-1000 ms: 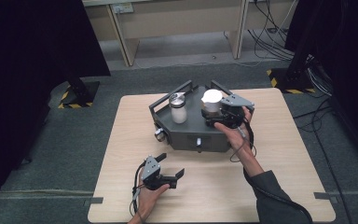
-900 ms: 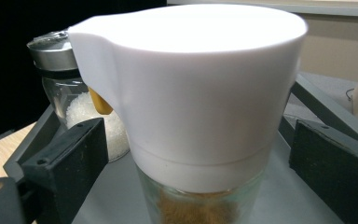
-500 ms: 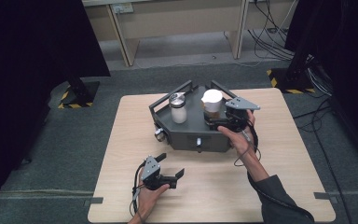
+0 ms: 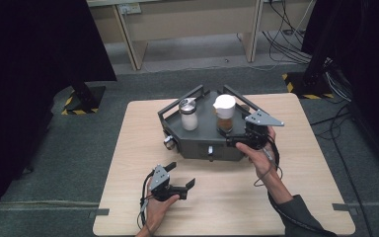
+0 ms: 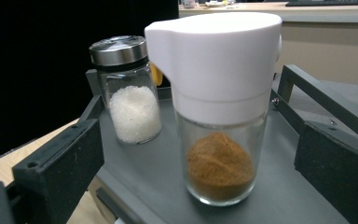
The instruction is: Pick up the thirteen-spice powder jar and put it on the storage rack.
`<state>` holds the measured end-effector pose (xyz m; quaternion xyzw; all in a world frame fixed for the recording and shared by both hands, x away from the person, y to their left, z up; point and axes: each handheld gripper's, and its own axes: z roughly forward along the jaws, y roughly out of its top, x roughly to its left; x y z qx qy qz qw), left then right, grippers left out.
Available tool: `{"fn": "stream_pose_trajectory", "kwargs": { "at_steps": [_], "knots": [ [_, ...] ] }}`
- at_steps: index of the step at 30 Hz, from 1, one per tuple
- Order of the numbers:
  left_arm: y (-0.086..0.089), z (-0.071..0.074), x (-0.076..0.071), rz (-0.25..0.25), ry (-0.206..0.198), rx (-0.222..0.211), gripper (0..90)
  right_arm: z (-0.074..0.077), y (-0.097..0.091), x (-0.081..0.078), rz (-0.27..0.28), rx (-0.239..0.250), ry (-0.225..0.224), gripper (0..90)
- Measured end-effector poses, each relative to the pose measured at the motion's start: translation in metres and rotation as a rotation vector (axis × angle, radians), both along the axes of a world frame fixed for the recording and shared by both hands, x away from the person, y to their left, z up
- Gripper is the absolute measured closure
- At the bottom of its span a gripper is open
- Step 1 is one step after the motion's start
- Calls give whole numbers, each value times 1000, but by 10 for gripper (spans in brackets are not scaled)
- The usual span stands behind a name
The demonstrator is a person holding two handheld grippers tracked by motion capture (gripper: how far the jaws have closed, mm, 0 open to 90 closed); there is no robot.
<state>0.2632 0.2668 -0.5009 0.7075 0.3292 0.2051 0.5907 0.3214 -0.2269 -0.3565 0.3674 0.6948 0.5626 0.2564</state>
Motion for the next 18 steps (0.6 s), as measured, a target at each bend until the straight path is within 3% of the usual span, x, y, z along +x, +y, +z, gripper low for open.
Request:
{"fn": "stream_pose_trajectory", "kwargs": {
  "at_steps": [18],
  "knots": [
    [0, 0, 0, 0, 0, -3, 12, -21, -10, -31, 21, -11, -31, 14]
  ]
}}
